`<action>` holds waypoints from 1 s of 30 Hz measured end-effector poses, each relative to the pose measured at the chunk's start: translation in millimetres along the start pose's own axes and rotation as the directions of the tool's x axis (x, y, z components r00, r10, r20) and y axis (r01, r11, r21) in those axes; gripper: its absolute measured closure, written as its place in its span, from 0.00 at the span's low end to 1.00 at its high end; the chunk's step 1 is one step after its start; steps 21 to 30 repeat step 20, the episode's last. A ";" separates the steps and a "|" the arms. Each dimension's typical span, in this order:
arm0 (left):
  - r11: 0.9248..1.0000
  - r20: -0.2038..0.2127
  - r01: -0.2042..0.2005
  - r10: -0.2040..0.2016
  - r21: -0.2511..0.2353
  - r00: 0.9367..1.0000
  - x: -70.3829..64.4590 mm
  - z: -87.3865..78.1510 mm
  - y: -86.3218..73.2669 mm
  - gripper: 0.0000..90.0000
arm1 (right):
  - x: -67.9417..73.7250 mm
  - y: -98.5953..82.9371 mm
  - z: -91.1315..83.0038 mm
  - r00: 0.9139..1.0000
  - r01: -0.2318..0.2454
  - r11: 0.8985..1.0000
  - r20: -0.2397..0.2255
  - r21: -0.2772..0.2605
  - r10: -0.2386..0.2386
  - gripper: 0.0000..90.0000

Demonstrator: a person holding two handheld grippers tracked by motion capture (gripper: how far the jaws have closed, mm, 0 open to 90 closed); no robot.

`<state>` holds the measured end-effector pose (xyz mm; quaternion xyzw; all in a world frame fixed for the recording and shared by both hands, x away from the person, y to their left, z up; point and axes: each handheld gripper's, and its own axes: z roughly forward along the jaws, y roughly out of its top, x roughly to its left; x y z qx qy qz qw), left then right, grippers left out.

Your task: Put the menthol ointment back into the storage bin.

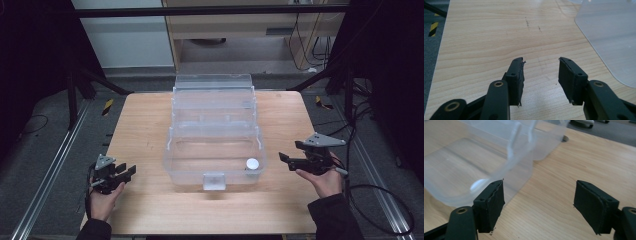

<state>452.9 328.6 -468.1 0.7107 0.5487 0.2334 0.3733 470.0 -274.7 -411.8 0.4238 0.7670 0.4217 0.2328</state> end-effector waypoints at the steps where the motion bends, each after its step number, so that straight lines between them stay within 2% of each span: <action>1: 1.000 -0.012 -0.005 0.005 0.000 1.000 0.3 0.1 -0.1 0.57 | -5.6 -10.2 1.9 0.999 -0.025 1.000 0.025 -0.007 0.026 0.26; 3: 1.000 -0.019 -0.006 0.006 -0.002 1.000 0.4 0.5 -0.2 0.55 | -6.9 -13.7 2.8 0.999 -0.037 0.999 0.033 -0.005 0.037 0.25; 6: 1.000 -0.043 -0.010 0.010 -0.005 0.999 1.5 2.4 -0.9 0.47 | -13.4 -28.4 8.6 0.997 -0.058 0.998 0.056 0.006 0.058 0.23; 7: 1.000 -0.053 -0.008 0.008 -0.005 0.999 2.3 3.0 -1.2 0.41 | -16.3 -36.4 11.1 0.995 -0.071 0.997 0.068 0.015 0.069 0.22; 11: 1.000 -0.066 -0.002 0.002 -0.004 0.998 4.1 4.8 -2.2 0.33 | -21.9 -49.3 11.8 0.991 -0.090 0.996 0.102 0.028 0.087 0.21; 18: 1.000 -0.075 0.003 -0.004 0.000 0.997 7.0 8.9 -4.3 0.24 | -29.3 -60.7 11.8 0.984 -0.116 0.993 0.137 0.034 0.111 0.18; 30: 1.000 -0.083 0.001 -0.001 -0.002 0.997 7.5 9.4 -4.8 0.23 | -30.0 -61.6 12.4 0.984 -0.113 0.993 0.140 0.034 0.107 0.18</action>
